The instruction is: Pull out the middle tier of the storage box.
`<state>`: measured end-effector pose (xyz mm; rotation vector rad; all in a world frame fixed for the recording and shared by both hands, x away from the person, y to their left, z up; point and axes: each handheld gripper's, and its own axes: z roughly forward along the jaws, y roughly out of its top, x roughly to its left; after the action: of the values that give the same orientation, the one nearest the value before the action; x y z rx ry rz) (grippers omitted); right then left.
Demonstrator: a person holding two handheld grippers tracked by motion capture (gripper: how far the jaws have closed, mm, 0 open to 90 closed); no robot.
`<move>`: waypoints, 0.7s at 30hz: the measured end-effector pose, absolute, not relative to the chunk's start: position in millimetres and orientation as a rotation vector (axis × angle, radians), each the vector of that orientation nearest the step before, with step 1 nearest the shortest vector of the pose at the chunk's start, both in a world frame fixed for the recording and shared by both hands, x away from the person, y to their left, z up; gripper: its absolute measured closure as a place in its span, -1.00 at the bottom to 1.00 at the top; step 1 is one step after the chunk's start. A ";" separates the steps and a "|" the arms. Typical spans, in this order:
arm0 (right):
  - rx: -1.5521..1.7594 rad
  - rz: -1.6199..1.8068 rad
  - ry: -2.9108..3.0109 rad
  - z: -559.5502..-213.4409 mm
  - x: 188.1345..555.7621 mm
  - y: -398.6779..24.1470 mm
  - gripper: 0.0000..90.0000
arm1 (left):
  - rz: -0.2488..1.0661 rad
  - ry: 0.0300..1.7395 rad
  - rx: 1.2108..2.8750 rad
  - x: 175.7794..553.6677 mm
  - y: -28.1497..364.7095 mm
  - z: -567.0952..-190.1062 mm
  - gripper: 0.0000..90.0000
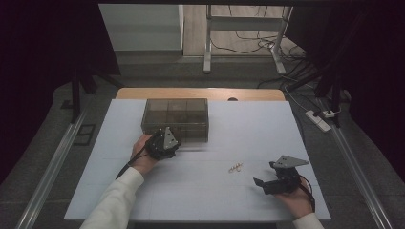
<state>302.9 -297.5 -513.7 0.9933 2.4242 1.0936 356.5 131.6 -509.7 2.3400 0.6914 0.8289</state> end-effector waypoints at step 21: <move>0.992 1.095 2.426 -513.9 302.6 -297.3 -0.84 | 0.824 0.667 2.351 349.9 129.5 -508.9 0.08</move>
<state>302.6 -297.3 -513.9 0.9918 2.4262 1.0951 349.9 129.5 -508.9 2.3507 0.6668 0.8239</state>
